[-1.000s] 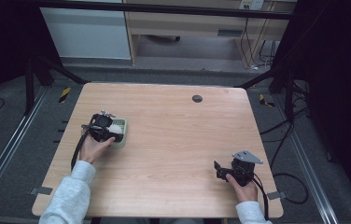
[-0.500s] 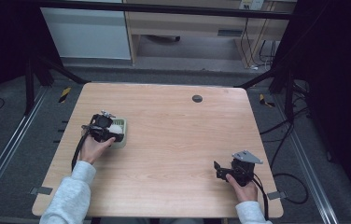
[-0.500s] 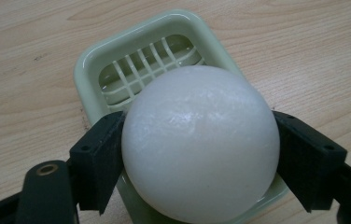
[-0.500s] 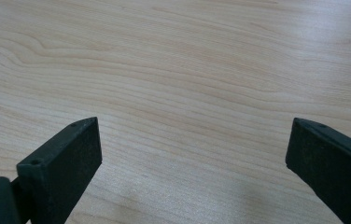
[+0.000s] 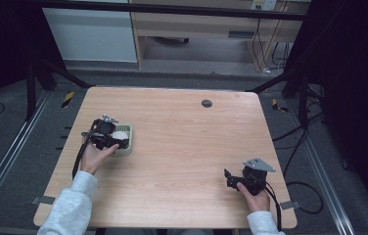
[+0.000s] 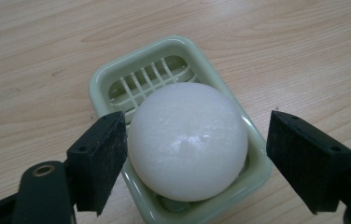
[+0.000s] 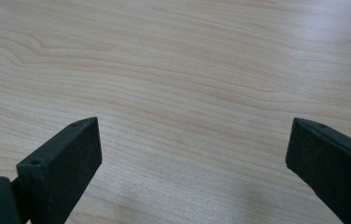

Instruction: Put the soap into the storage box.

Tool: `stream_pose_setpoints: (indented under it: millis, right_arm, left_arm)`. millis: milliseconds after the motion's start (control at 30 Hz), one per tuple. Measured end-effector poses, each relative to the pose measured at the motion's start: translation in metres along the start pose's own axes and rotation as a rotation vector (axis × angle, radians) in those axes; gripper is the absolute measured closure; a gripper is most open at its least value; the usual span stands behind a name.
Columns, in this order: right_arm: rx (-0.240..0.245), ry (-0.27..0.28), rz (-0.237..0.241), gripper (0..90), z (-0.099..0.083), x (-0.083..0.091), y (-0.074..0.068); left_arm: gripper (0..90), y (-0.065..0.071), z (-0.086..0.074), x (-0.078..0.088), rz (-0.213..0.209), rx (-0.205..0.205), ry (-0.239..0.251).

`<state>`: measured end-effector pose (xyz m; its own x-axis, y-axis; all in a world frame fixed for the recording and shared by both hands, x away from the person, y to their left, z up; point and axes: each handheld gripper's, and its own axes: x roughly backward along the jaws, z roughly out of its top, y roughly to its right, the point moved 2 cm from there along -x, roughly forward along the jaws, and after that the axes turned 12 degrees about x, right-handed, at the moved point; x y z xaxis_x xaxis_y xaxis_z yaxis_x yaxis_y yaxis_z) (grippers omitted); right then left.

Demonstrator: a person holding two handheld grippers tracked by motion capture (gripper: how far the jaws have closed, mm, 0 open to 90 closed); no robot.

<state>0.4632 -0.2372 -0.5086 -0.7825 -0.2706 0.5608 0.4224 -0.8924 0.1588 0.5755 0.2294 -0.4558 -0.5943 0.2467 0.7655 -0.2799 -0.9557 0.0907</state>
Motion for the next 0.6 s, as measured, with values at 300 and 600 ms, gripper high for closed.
stream_pose_setpoints:
  millis: [300, 600]
  right_arm:
    - [-0.006, -0.001, 0.002, 3.9, 0.000, 0.000, 0.000]
    - [0.001, 0.001, -0.002, 3.9, 0.000, 0.000, 0.000]
  left_arm:
    - [21.9, 0.010, -0.015, 0.015, -0.040, -0.016, 0.047]
    - [23.9, 0.015, -0.039, 0.033, -0.082, -0.030, 0.100]
